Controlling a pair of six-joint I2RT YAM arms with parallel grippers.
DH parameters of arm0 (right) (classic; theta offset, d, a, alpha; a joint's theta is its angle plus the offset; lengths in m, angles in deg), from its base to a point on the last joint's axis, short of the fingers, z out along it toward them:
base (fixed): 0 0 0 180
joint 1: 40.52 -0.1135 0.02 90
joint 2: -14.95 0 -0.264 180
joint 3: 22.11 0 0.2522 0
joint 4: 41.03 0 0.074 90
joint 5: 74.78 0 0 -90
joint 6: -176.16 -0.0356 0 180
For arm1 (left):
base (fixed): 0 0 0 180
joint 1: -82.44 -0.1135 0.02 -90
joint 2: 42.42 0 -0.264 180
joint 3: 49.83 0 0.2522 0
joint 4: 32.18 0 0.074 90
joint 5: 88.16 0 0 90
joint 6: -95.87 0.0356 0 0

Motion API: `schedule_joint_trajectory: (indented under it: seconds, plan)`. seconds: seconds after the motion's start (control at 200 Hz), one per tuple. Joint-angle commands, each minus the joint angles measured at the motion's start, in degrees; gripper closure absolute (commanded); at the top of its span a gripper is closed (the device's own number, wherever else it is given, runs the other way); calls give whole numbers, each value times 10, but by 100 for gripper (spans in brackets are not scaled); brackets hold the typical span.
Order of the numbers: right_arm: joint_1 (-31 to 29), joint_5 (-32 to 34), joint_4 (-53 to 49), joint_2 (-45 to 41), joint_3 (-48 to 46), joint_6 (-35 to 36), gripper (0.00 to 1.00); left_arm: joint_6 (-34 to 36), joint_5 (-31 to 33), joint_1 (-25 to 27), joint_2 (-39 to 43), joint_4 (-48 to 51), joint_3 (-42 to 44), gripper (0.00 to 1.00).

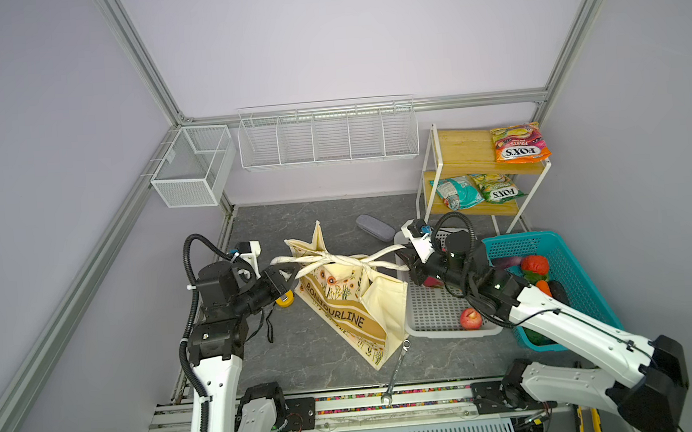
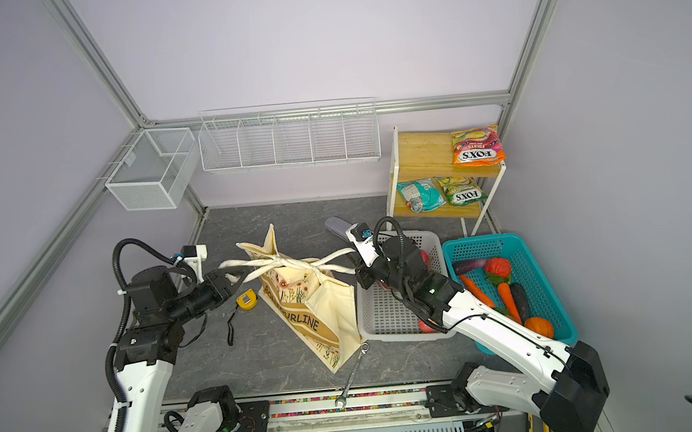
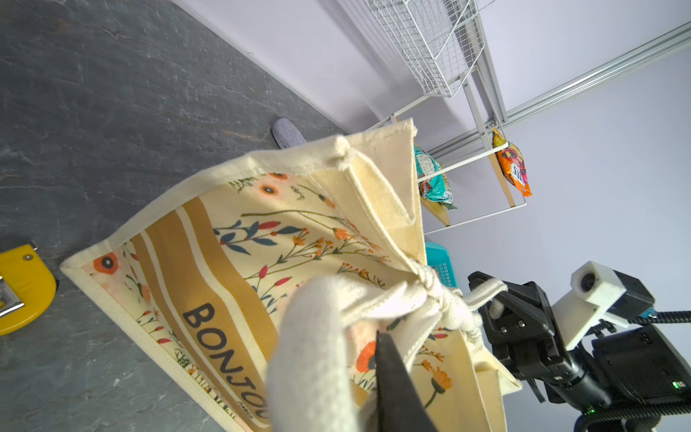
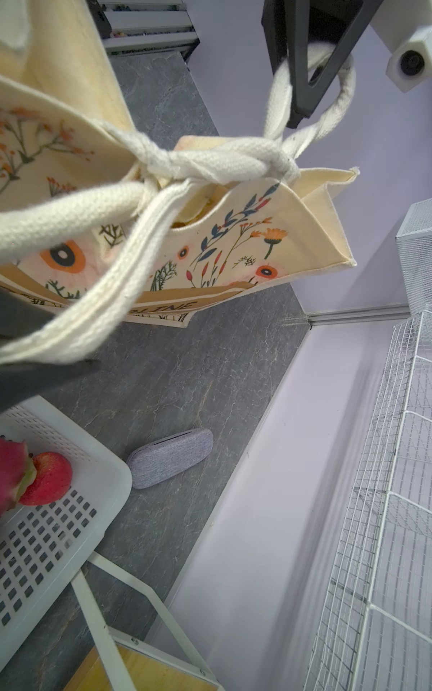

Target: Place the food into the grocery bag and tie it

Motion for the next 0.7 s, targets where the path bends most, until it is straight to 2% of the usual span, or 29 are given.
schedule_joint_trajectory:
  seconds: [0.0, 0.17, 0.32, 0.38, 0.45, 0.505, 0.57, 0.695]
  plan:
    - [-10, -3, 10, 9, 14, 11, 88, 5, 11, 24, 24, 15, 13, 86]
    - [-17, -3, 11, 18, 23, 13, 83, -7, 28, 54, 27, 7, 29, 92]
    - [-25, 0, 9, 26, 36, 21, 69, -3, 51, 58, 15, 7, 36, 100]
    - [-26, 2, 9, 30, 43, 25, 67, 4, 67, 58, 10, 13, 31, 100]
    - [-27, 5, 6, 36, 52, 29, 72, 16, 93, 58, 2, 26, 19, 100]
    - [-27, 9, 4, 40, 58, 31, 83, 29, 122, 58, 1, 42, 4, 100]
    - [-27, 20, 6, 40, 57, 31, 90, 48, 162, 58, -19, 66, -17, 100]
    - [-26, 56, 9, 35, 51, 24, 93, 80, 239, 58, -39, 106, -55, 100]
